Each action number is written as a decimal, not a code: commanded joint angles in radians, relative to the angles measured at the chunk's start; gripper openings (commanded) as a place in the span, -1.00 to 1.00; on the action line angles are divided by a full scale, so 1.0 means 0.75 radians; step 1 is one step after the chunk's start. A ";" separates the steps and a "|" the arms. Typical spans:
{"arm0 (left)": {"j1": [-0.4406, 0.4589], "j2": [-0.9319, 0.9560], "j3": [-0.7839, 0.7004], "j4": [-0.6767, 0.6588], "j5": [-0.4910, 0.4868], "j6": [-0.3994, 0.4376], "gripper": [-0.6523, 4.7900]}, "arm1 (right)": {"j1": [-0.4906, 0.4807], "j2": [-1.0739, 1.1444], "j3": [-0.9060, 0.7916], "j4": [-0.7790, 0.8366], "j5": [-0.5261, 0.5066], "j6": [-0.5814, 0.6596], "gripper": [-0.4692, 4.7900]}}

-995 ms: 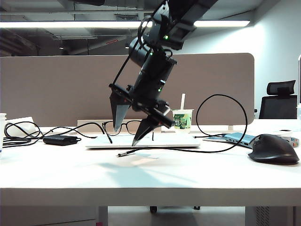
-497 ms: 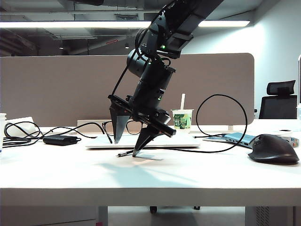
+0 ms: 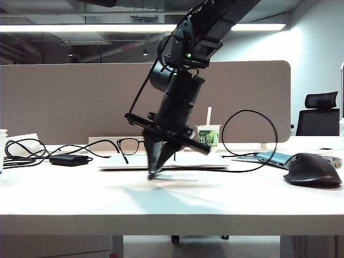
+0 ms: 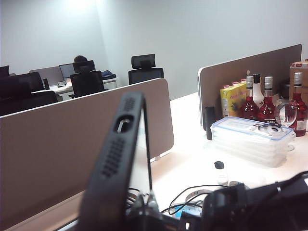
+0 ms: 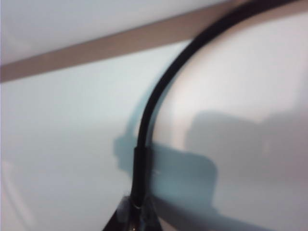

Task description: Pick up the black phone, pick up the charger plug, insert the charger plug into the phone's charging port, and finally place the connected phone back on the desk.

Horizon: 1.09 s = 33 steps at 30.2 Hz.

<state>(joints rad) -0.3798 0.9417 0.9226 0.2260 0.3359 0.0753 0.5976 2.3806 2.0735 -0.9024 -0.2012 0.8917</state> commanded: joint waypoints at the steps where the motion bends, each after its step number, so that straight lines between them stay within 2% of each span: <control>1: -0.002 -0.009 0.009 0.058 -0.004 0.005 -0.78 | -0.030 0.000 0.082 -0.115 0.032 -0.227 -0.86; 3: -0.002 -0.009 0.009 0.058 -0.004 0.005 -0.78 | -0.048 0.000 0.143 -0.185 0.042 -0.385 -0.86; 6: -0.002 -0.009 0.009 0.057 -0.005 0.005 -0.78 | -0.060 0.001 0.215 -0.353 0.166 -0.709 -0.86; 10: -0.002 -0.008 0.009 0.057 -0.005 0.005 -0.78 | -0.058 0.004 0.210 -0.496 0.256 -0.955 -0.86; 16: -0.002 -0.009 0.009 0.053 -0.004 0.004 -0.78 | -0.059 0.004 0.203 -0.474 0.261 -0.956 -0.82; 18: -0.002 -0.009 0.009 0.046 -0.004 0.004 -0.78 | -0.058 0.008 0.203 -0.456 0.259 -0.955 -0.50; 19: -0.002 -0.009 0.009 0.041 -0.004 0.004 -0.78 | -0.058 0.013 0.203 -0.458 0.241 -0.955 -0.25; 23: -0.002 -0.009 0.009 0.027 -0.004 0.004 -0.78 | -0.059 0.014 0.203 -0.461 0.224 -0.935 -0.20; 26: -0.002 -0.009 0.009 0.028 -0.004 0.004 -0.78 | -0.059 0.014 0.203 -0.433 0.100 -0.775 -0.20; 28: -0.002 -0.009 0.009 0.030 -0.004 0.005 -0.78 | -0.056 0.014 0.203 -0.397 0.018 -0.637 -0.10; 29: -0.002 -0.009 0.009 0.030 -0.004 0.005 -0.78 | -0.052 0.014 0.203 -0.375 -0.006 -0.573 0.08; 30: -0.002 -0.009 0.009 0.030 -0.004 0.005 -0.78 | -0.050 0.014 0.203 -0.360 -0.015 -0.540 0.18; 33: -0.002 -0.009 0.009 0.033 -0.004 0.005 -0.78 | -0.049 0.021 0.202 -0.336 -0.024 -0.427 0.22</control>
<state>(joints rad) -0.3798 0.9417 0.9226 0.2081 0.3363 0.0750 0.5606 2.3962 2.2230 -1.1618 -0.2142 0.5232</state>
